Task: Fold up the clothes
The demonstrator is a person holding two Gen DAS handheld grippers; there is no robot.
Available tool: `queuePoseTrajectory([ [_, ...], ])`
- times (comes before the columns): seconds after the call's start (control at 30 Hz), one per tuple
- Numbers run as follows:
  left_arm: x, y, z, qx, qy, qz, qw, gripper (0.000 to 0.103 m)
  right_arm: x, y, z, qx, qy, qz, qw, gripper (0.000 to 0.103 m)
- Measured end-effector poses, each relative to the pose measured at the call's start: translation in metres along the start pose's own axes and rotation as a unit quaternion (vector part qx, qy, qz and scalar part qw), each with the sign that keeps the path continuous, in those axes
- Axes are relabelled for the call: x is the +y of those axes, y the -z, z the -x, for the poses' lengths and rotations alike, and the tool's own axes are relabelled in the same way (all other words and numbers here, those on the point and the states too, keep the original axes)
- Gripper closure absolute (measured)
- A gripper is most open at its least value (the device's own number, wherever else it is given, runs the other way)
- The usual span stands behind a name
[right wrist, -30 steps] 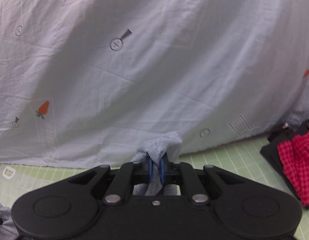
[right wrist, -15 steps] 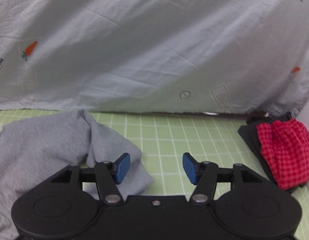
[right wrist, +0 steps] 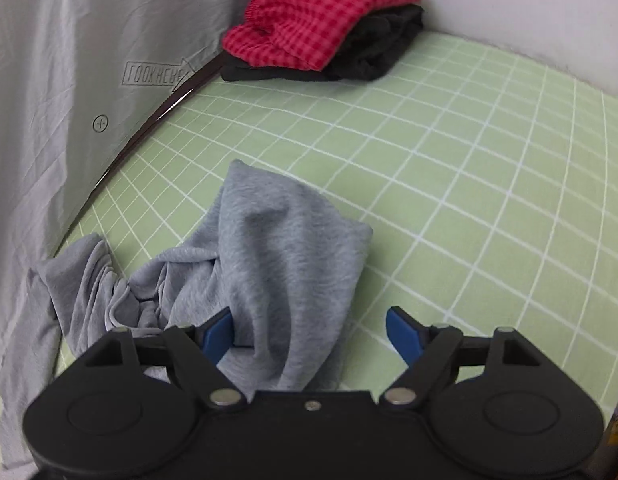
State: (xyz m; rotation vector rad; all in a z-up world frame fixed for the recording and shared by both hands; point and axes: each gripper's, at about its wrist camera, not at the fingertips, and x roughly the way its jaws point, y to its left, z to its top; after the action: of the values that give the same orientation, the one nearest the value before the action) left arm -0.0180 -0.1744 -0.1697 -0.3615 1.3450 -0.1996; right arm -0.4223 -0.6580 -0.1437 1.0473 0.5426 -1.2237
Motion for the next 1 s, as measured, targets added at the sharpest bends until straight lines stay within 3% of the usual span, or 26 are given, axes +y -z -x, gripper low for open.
queuePoseTrajectory([
  [0.1, -0.008, 0.000, -0.005, -0.007, -0.024, -0.014, 0.9996, 0.035, -0.006, 0.004, -0.003, 0.003, -0.014, -0.033, 0.999, 0.022],
  [0.17, -0.011, 0.000, -0.005, -0.012, -0.033, -0.016, 0.9992, 0.041, -0.006, 0.004, -0.005, -0.001, -0.019, -0.034, 0.999, 0.025],
  [0.2, -0.011, -0.001, -0.005, -0.016, -0.042, -0.022, 0.9988, 0.062, -0.005, 0.003, -0.006, -0.005, -0.023, -0.029, 0.999, 0.029],
  [0.23, -0.012, -0.002, -0.004, -0.019, -0.050, -0.028, 0.9982, 0.080, -0.003, 0.002, -0.006, -0.007, -0.027, -0.022, 0.999, 0.047],
  [0.27, -0.012, -0.003, -0.003, -0.023, -0.056, -0.031, 0.9977, 0.082, -0.001, 0.000, -0.007, -0.010, -0.032, -0.016, 0.999, 0.069],
  [0.33, -0.004, -0.006, 0.004, -0.038, -0.045, -0.009, 0.9982, 0.092, 0.009, -0.002, 0.001, -0.023, -0.029, 0.019, 0.999, 0.083],
  [0.4, 0.006, -0.013, 0.016, -0.067, -0.070, -0.003, 0.9954, 0.093, 0.026, 0.002, 0.016, -0.050, -0.032, 0.094, 0.994, 0.086],
  [0.5, 0.021, -0.023, 0.033, -0.109, -0.107, 0.006, 0.9883, 0.094, 0.047, 0.008, 0.033, -0.073, -0.046, 0.181, 0.980, 0.085],
  [0.57, 0.031, -0.030, 0.045, -0.137, -0.132, 0.013, 0.9817, 0.094, 0.057, 0.009, 0.039, -0.087, -0.047, 0.208, 0.973, 0.054],
  [0.63, 0.041, -0.036, 0.056, -0.162, -0.154, 0.019, 0.9745, 0.093, 0.065, 0.007, 0.040, -0.103, -0.037, 0.221, 0.969, 0.042],
  [0.67, 0.044, -0.036, 0.057, -0.160, -0.151, 0.025, 0.9751, 0.093, 0.069, 0.006, 0.040, -0.112, -0.032, 0.227, 0.967, 0.037],
  [0.7, 0.048, -0.037, 0.057, -0.159, -0.149, 0.030, 0.9756, 0.093, 0.071, 0.004, 0.035, -0.108, -0.033, 0.236, 0.965, 0.031],
  [0.73, 0.050, -0.037, 0.057, -0.157, -0.147, 0.034, 0.9761, 0.093, 0.075, 0.001, 0.024, -0.089, -0.032, 0.252, 0.963, 0.016],
  [0.77, 0.050, -0.036, 0.055, -0.153, -0.148, 0.033, 0.9765, 0.093, 0.079, -0.002, 0.012, -0.068, -0.031, 0.268, 0.960, 0.013],
  [0.9, 0.049, -0.032, 0.049, -0.145, -0.153, 0.031, 0.9771, 0.092, 0.087, -0.003, -0.028, -0.034, -0.005, 0.319, 0.947, 0.014],
  [1.0, 0.050, -0.031, 0.050, -0.147, -0.152, 0.036, 0.9767, 0.092, 0.085, -0.013, -0.048, 0.001, -0.014, 0.308, 0.951, 0.027],
])
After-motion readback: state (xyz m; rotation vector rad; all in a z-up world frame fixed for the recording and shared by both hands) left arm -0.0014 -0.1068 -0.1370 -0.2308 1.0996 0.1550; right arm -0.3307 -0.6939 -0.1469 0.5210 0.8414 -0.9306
